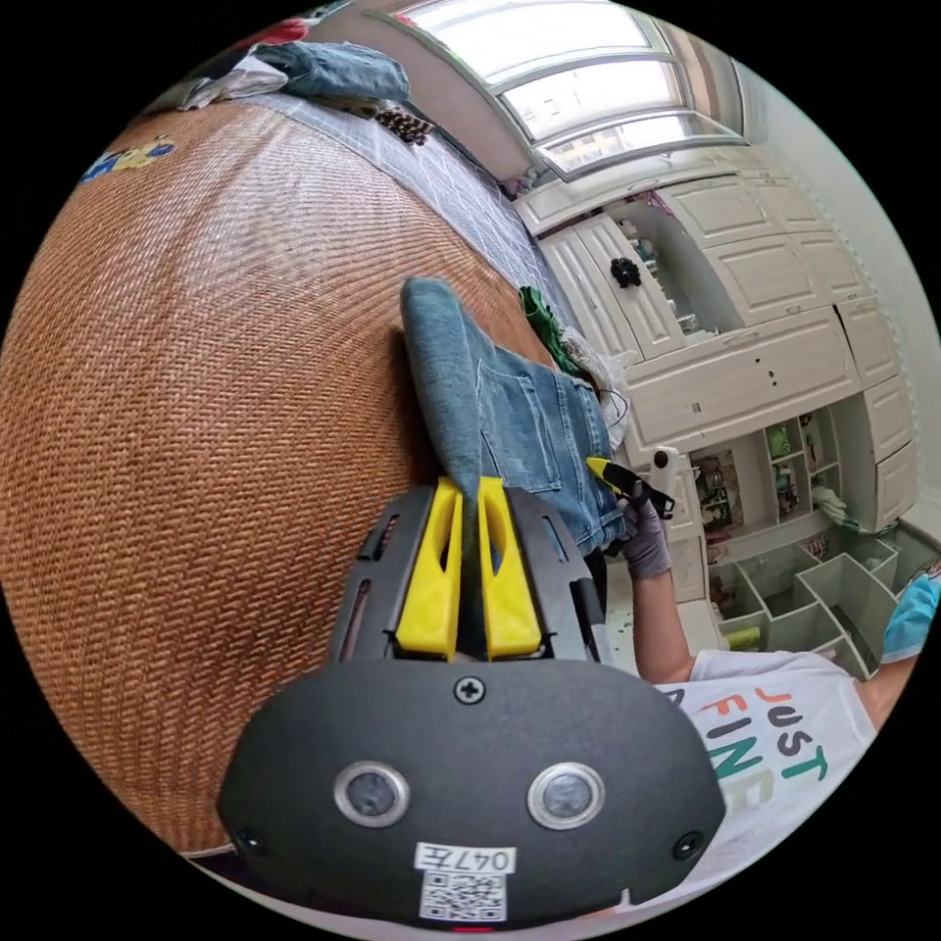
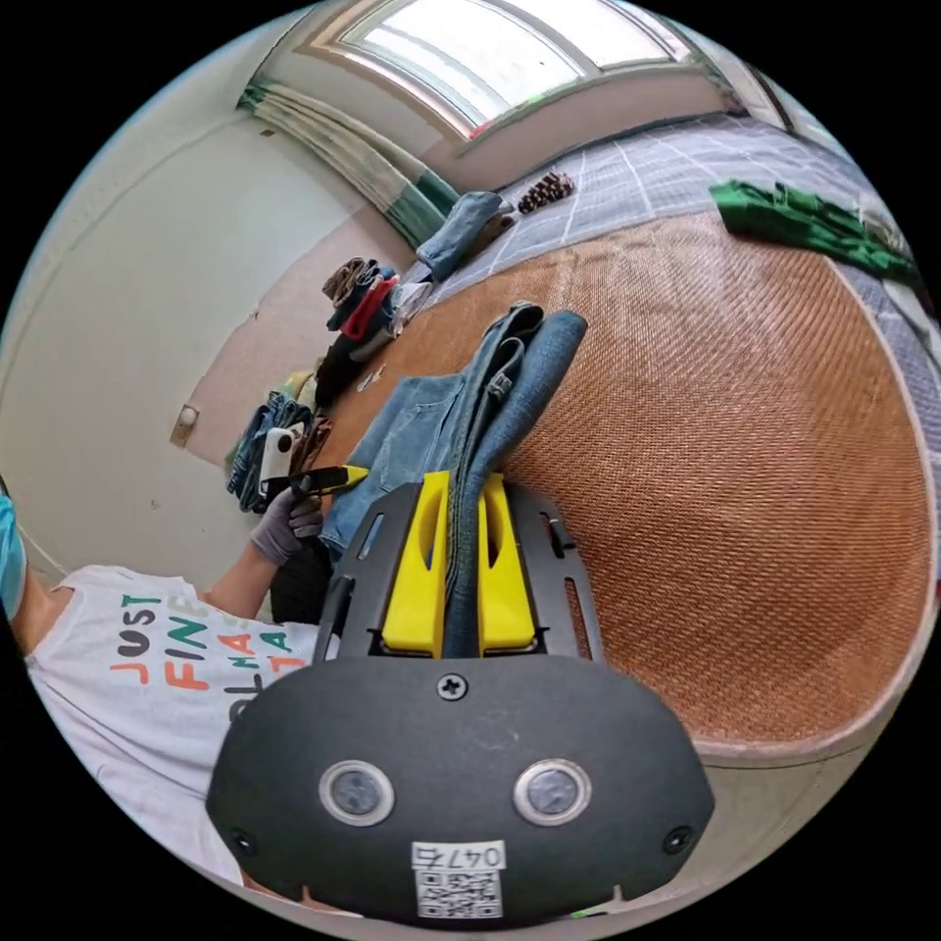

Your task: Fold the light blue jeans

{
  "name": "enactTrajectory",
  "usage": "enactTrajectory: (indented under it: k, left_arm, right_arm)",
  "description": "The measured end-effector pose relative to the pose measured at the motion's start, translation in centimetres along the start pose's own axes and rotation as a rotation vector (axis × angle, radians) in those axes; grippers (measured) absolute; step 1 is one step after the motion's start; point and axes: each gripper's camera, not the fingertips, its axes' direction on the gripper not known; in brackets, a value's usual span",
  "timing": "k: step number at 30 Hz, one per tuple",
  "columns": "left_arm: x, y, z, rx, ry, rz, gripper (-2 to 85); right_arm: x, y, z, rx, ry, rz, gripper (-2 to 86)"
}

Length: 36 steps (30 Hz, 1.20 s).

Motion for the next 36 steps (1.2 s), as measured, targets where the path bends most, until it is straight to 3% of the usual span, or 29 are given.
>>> enactTrajectory:
  k: [7,10,14,16,17,19,22,25,29,33,36]
  left_arm:
    - [19.7,-9.0,2.5,-0.141,0.052,0.205,-0.7]
    - [31.8,-17.5,6.2,-0.234,0.102,0.322,-0.5]
    - [57.1,-33.6,11.7,-0.305,0.096,0.588,1.0]
    - [66.8,-40.1,14.5,-0.312,0.092,0.596,5.3]
    - [71.6,-43.5,16.0,-0.315,0.050,0.575,12.3]
    - [75.9,-45.7,17.0,-0.320,-0.027,0.498,17.0]
    - [78.9,-42.1,14.2,-0.280,-0.021,0.494,16.6]
    - [78.4,-33.8,7.6,-0.214,-0.192,0.626,10.6]
    - [76.3,-19.6,-3.9,0.028,-0.733,0.765,0.5]
    - [80.5,-7.4,-8.0,0.274,-1.316,0.955,-0.6]
    - [84.5,-3.2,-7.1,0.248,-1.464,1.065,-0.7]
  right_arm:
    - [-5.3,6.8,-10.2,0.106,0.280,0.003,1.3]
    - [-5.0,10.4,-16.5,0.280,0.326,0.096,1.3]
    - [-3.7,13.5,-24.3,0.626,0.388,0.240,1.9]
    - [-1.2,14.2,-26.4,0.767,0.358,0.347,3.0]
    - [1.1,14.5,-27.1,0.826,0.336,0.423,5.7]
    - [5.0,14.9,-27.0,0.830,0.337,0.533,10.6]
    - [9.3,16.8,-24.8,0.757,0.377,0.684,12.8]
    - [6.8,18.6,-22.8,0.857,0.448,0.601,10.4]
    - [2.5,10.2,-18.8,0.716,0.575,0.316,8.1]
    - [0.0,-1.2,-13.3,0.564,0.598,0.045,7.1]
    - [-0.4,-10.9,-8.3,0.462,0.565,-0.082,7.7]
